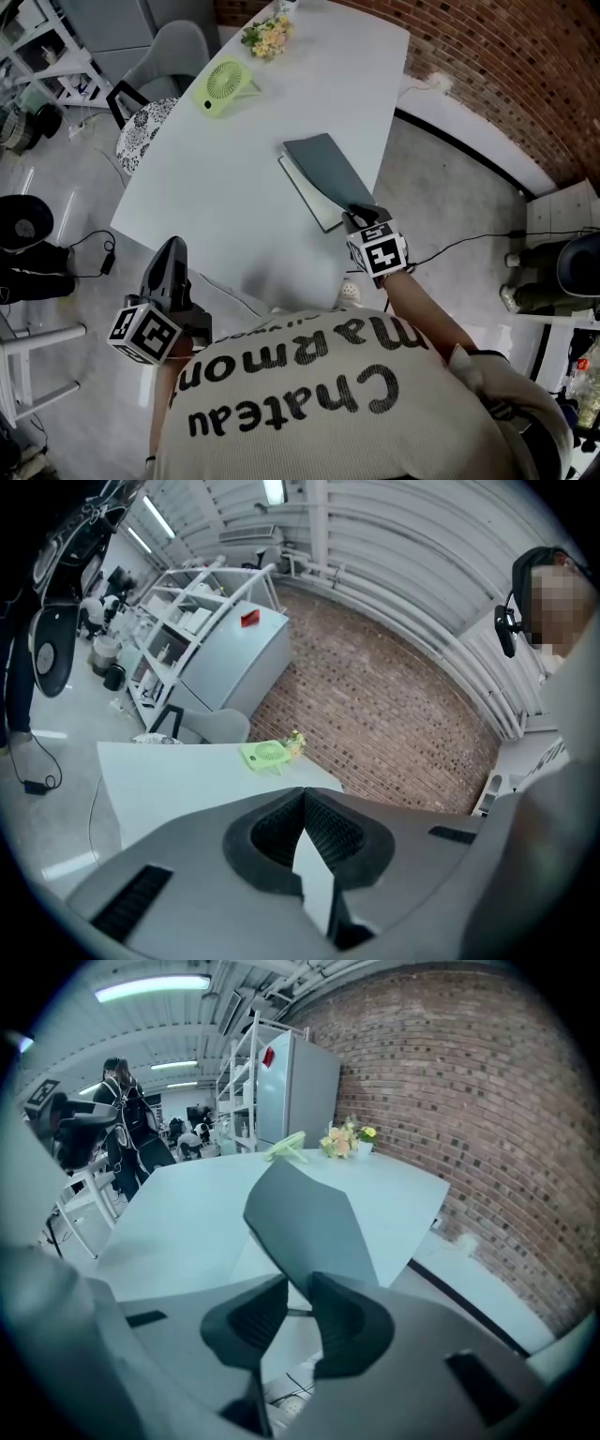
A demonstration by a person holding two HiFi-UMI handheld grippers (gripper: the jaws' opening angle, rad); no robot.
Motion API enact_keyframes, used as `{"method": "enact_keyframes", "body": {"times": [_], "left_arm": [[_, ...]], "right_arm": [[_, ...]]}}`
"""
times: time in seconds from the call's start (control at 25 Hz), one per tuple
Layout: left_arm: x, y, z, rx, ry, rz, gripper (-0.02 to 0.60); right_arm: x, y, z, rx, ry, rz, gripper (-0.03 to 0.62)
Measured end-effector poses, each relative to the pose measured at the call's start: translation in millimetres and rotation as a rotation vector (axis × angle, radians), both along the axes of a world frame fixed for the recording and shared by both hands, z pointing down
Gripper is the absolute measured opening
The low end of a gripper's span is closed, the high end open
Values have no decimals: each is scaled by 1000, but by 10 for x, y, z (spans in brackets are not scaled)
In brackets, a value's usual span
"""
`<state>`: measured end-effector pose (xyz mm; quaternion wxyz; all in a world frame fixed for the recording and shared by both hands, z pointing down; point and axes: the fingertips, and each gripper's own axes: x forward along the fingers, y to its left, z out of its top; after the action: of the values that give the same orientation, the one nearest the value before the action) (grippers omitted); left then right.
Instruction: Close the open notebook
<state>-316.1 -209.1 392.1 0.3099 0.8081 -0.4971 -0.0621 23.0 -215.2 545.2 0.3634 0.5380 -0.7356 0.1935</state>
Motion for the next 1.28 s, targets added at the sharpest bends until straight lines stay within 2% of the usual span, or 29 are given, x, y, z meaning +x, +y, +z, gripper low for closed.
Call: {"method": "enact_keyframes", "body": {"times": [0.76,0.96,1.12,1.28], "left_arm": [[-483,140,27,16,15,-73,0],[-590,268,35,6,9,-114,0],[-616,373,58,-3,11,-143,0],[-603,495,62,-8,15,-165,0]], "right_arm": [[-130,12,144,-18,121,-16,104],[-120,23,137,-10,115,-4,104],[-140,6,131,-24,65,16,110],[-128,24,142,-29,64,-8,112]]}}
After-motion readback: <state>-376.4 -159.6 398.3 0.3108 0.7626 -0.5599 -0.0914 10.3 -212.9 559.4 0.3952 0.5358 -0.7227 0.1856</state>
